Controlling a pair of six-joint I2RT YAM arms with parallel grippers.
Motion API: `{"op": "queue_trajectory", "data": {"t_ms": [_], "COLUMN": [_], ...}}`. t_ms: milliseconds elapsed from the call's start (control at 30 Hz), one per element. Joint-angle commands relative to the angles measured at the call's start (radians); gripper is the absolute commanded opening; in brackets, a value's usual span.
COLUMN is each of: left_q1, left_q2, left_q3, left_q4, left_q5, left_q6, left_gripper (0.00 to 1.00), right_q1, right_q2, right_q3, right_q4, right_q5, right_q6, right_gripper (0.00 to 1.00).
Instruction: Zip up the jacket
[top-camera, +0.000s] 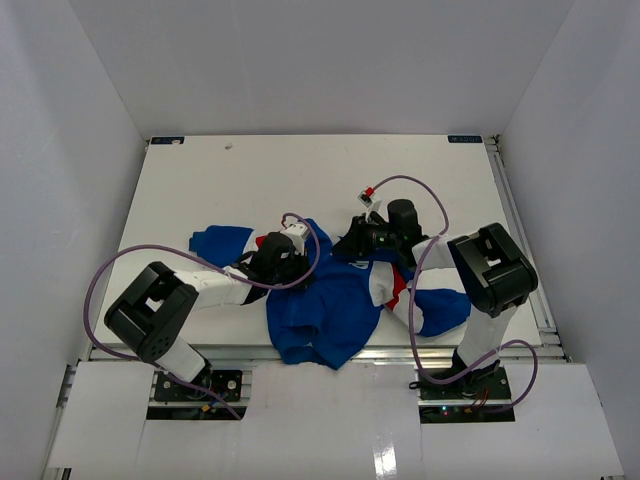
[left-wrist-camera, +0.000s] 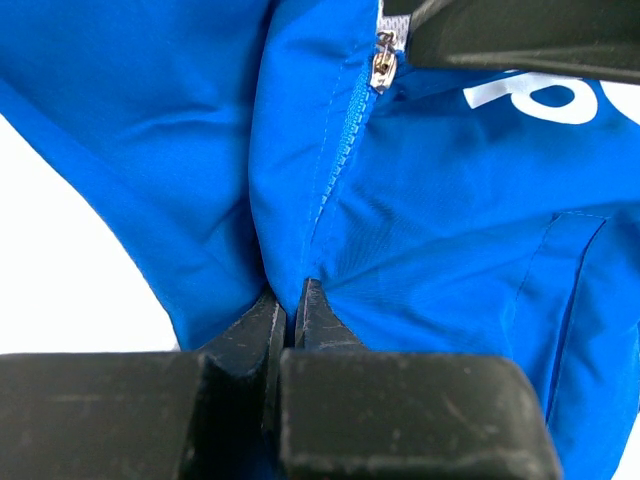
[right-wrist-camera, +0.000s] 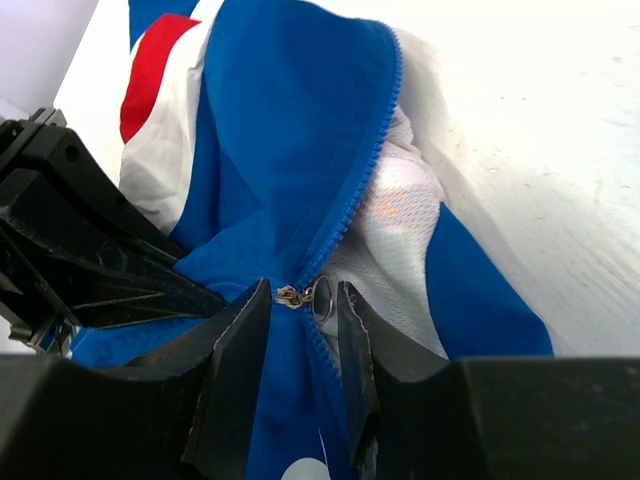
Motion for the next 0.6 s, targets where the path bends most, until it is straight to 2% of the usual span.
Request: {"op": "queue_trajectory", "data": {"t_ms": [0,100,300,567], "left_q1": [0.001,0.001,0.0,-0.001], "left_q2": [-0.002,-0.002,-0.004,-0.034], "left_q3": [0.017,0.018,0.018,0.01], "left_q4": [0.003,0.003,0.003,-0.002], "left_q5": [0.011,0.012,0.014,0.004], "left_q6": [0.001,0.001,-0.001,-0.001], "left_gripper": [0.0,0.0,0.0,0.0], "right_q1": [0.013,0.02,0.032,0.032], "right_q2": [0.018,0.026,0.029,0.021], "right_q3": [0.049,0.059,0.075,0.083], "right_q4": [0.021,0.01,-0.045,-0.145], "right_q5": [-0.079,-0.103,-0.113,-0.109], "right_q6": [-0.03,-0.059,-0.092,-0.162], "right_gripper": [0.4,0.4,0.34,0.35]}}
